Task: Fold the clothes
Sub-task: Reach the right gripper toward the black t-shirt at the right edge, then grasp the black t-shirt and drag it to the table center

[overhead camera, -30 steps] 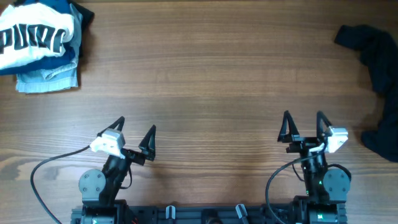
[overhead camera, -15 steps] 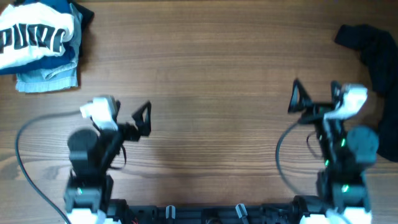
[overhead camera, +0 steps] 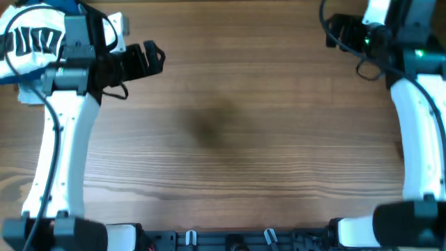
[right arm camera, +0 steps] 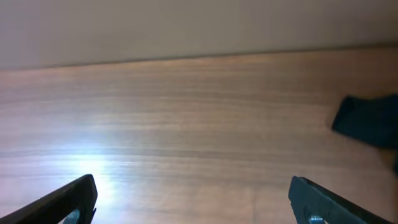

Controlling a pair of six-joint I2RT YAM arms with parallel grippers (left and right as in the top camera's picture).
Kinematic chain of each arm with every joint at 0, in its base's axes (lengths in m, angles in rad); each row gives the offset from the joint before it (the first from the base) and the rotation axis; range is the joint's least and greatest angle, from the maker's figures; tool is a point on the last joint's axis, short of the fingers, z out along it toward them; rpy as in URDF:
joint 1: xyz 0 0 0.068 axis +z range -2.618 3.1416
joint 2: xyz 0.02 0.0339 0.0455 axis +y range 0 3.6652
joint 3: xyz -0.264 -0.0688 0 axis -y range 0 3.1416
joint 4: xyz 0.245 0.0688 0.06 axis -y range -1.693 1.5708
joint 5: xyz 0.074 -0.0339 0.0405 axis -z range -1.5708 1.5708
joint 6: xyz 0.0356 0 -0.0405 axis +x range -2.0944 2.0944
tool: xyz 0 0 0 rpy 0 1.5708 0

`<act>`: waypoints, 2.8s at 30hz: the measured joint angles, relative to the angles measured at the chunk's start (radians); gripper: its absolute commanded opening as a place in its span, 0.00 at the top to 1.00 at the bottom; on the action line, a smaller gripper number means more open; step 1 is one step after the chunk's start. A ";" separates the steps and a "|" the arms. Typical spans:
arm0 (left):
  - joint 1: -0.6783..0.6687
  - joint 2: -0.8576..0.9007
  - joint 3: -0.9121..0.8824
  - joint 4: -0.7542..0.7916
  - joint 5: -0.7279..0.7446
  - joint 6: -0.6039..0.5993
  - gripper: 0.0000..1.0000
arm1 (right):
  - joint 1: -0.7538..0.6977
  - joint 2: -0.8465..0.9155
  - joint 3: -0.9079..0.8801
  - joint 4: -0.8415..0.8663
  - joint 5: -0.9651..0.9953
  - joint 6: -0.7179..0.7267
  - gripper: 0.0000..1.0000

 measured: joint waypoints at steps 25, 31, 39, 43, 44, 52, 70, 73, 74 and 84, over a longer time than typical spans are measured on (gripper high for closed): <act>0.000 0.054 0.000 0.004 0.000 0.000 0.00 | -0.535 0.418 0.004 0.076 0.254 0.148 0.13; 0.000 0.054 0.000 0.003 0.000 0.000 0.00 | -0.561 0.468 0.005 0.160 0.209 0.085 0.26; 0.000 0.054 0.000 0.003 0.000 0.000 0.00 | -0.559 0.534 0.005 0.182 0.186 0.055 0.88; 0.000 0.054 0.000 0.003 0.000 0.000 0.00 | -0.559 0.534 0.005 0.184 0.187 0.055 0.96; 0.000 0.054 0.000 0.003 0.000 0.000 0.00 | -0.559 0.534 0.005 0.184 0.187 0.054 0.96; 0.000 0.054 0.000 0.066 0.000 -0.001 0.00 | -0.531 0.495 0.005 0.160 0.059 0.058 0.96; 0.170 0.050 0.001 0.148 -0.034 -0.019 0.00 | 0.397 0.208 0.018 0.063 -0.144 0.218 0.45; 0.169 0.049 0.001 0.133 -0.034 -0.020 0.00 | 0.379 0.208 0.018 0.069 -0.158 0.230 0.28; 0.167 0.049 0.001 0.127 -0.034 -0.019 0.00 | 0.370 0.208 0.018 0.068 -0.170 0.226 0.25; -0.109 0.044 0.002 -0.048 -0.044 0.101 0.00 | 0.111 0.099 0.019 -0.240 -0.179 0.214 0.00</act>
